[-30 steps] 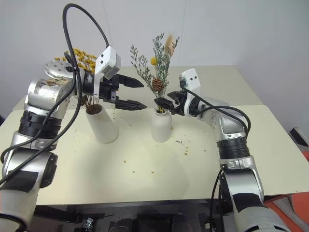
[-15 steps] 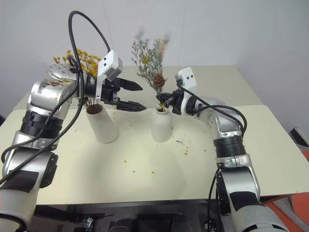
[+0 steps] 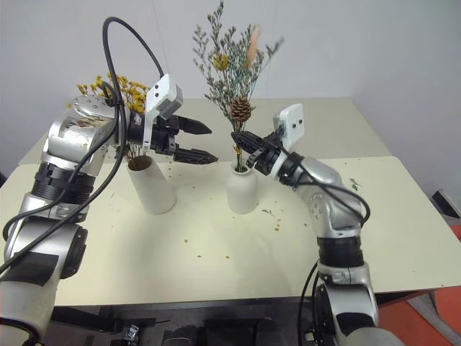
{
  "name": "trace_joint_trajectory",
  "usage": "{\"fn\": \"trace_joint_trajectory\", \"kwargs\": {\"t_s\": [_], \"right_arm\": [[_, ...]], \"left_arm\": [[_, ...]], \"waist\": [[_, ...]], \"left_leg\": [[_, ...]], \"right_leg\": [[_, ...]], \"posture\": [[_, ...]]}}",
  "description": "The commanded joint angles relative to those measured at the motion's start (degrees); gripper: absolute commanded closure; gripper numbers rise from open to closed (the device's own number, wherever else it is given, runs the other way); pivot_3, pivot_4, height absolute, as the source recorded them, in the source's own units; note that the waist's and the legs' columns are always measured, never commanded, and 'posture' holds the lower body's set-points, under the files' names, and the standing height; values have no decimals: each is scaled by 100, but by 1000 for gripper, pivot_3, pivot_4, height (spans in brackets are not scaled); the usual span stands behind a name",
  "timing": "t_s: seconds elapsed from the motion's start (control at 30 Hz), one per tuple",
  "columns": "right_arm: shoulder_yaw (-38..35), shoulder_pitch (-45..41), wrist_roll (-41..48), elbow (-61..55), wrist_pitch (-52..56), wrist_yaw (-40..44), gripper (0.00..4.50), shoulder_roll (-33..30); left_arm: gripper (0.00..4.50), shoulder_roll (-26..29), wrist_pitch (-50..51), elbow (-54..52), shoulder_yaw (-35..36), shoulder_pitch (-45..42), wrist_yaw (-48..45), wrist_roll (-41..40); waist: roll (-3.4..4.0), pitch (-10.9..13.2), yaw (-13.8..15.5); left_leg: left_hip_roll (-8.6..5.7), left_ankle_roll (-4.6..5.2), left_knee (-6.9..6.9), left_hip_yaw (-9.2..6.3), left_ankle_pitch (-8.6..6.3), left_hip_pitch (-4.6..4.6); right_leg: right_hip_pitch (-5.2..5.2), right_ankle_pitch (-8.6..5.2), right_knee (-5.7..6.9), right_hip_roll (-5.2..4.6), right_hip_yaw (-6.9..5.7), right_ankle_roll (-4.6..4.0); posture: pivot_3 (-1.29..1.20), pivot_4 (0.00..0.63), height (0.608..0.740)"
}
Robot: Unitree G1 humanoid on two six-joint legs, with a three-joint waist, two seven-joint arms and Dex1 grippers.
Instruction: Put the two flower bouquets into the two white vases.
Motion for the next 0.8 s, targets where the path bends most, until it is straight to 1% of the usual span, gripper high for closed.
{"fn": "trace_joint_trajectory", "kwargs": {"t_s": [0.03,0.17,0.37,0.8], "right_arm": [[191,155,-451,-124,-1006,-147,4465,145],[212,169,-783,328,-1610,-316,4465,221],[181,191,-889,645,-1942,-327,4465,161],[258,843,-932,209,-2100,-253,4465,-32]], "left_arm": [[0,0,-143,-4,21,-238,-21,45],[0,-17,-156,8,20,-249,-44,64],[0,-10,-144,-7,27,-247,-71,78],[0,-23,-122,-35,41,-237,-96,104]], "waist": [[0,0,2],[0,0,4],[0,0,1],[0,0,12]], "left_leg": [[0,0,0,0,0,0],[0,0,0,0,0,1],[0,0,0,0,0,1],[0,0,-1,0,0,1]], "right_leg": [[1,0,0,0,0,0],[1,0,0,1,0,0],[1,0,0,0,0,0],[2,0,-2,0,0,0]], "posture": [[0,150,740],[0,150,740],[0,150,740],[0,150,740]]}}
